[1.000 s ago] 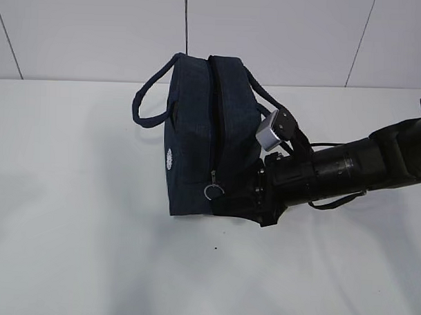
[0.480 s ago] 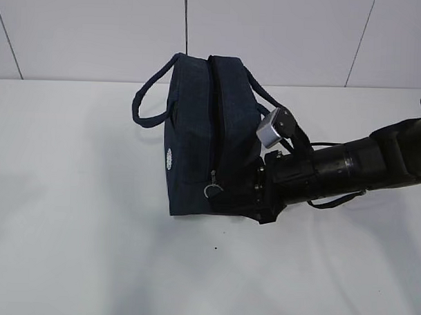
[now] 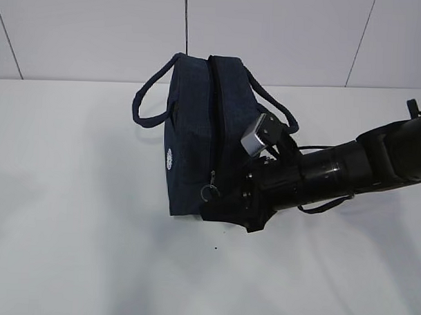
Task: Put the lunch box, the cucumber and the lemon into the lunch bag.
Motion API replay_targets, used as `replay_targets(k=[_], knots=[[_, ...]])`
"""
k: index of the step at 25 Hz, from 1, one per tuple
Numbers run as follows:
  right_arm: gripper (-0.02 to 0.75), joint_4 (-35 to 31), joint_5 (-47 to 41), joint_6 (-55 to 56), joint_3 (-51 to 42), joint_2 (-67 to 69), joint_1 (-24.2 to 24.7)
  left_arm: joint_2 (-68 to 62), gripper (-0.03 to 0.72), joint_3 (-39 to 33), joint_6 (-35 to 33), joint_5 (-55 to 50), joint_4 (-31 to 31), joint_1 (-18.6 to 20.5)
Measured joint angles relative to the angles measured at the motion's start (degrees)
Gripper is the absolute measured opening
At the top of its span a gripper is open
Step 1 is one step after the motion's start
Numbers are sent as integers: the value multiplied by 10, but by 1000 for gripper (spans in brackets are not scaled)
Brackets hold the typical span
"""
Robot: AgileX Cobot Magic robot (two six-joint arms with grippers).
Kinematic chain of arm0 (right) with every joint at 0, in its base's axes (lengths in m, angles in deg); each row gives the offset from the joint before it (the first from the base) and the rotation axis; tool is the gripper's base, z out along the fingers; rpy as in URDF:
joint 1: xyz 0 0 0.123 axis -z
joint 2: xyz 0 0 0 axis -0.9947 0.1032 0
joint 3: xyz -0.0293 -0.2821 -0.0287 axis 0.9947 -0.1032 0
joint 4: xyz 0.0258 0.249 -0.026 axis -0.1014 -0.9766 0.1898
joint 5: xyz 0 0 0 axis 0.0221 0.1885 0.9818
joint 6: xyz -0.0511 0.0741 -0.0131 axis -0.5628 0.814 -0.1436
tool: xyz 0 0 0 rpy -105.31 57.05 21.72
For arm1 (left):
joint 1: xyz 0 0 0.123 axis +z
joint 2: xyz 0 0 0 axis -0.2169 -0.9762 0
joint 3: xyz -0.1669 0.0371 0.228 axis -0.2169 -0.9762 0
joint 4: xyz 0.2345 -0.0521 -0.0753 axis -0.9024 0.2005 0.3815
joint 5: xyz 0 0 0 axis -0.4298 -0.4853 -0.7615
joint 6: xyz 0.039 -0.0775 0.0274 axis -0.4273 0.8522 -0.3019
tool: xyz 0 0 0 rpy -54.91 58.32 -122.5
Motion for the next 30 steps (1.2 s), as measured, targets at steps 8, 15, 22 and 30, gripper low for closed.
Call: replay_targets(k=[8, 15, 22, 30], knots=[[348, -53, 24, -11, 0, 0, -8, 0, 239, 0, 0, -14, 0, 0], [203, -57, 44, -11, 0, 0, -8, 0, 239, 0, 0, -14, 0, 0], [102, -24, 49, 0, 0, 0, -8, 0, 239, 0, 0, -15, 0, 0], [0, -15, 38, 12, 0, 0, -8, 0, 239, 0, 0, -15, 0, 0]])
